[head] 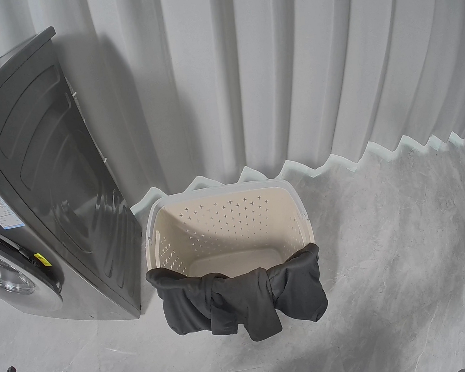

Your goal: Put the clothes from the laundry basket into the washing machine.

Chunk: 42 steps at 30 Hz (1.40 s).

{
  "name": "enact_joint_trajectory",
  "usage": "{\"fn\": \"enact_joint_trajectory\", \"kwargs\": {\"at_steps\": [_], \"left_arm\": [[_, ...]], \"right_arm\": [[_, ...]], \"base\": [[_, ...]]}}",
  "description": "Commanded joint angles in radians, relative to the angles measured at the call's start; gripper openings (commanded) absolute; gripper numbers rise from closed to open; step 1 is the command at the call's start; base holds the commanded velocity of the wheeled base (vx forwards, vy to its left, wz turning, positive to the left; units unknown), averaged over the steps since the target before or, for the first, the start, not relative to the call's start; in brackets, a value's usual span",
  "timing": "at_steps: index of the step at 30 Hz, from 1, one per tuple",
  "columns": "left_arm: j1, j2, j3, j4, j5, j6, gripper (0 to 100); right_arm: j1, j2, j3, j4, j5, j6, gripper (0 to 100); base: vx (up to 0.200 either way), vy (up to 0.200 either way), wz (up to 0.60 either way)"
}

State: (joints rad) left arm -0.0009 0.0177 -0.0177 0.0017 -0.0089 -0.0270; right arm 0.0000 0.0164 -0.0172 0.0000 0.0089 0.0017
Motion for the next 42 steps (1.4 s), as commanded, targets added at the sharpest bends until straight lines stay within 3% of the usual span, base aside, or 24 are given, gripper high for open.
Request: {"fn": "enact_joint_trajectory", "kwargs": {"at_steps": [1, 42], "left_arm": [[-0.001, -0.018, 0.016, 0.000, 0.000, -0.001, 100], [-0.001, -0.018, 0.016, 0.000, 0.000, -0.002, 100]], "right_arm": [[0.000, -0.016, 0.017, 0.000, 0.000, 0.000, 100], [0.000, -0.016, 0.017, 0.000, 0.000, 0.000, 100]], "base": [[0.000, 0.200, 0.00], [0.000, 0.200, 0.00]]}}
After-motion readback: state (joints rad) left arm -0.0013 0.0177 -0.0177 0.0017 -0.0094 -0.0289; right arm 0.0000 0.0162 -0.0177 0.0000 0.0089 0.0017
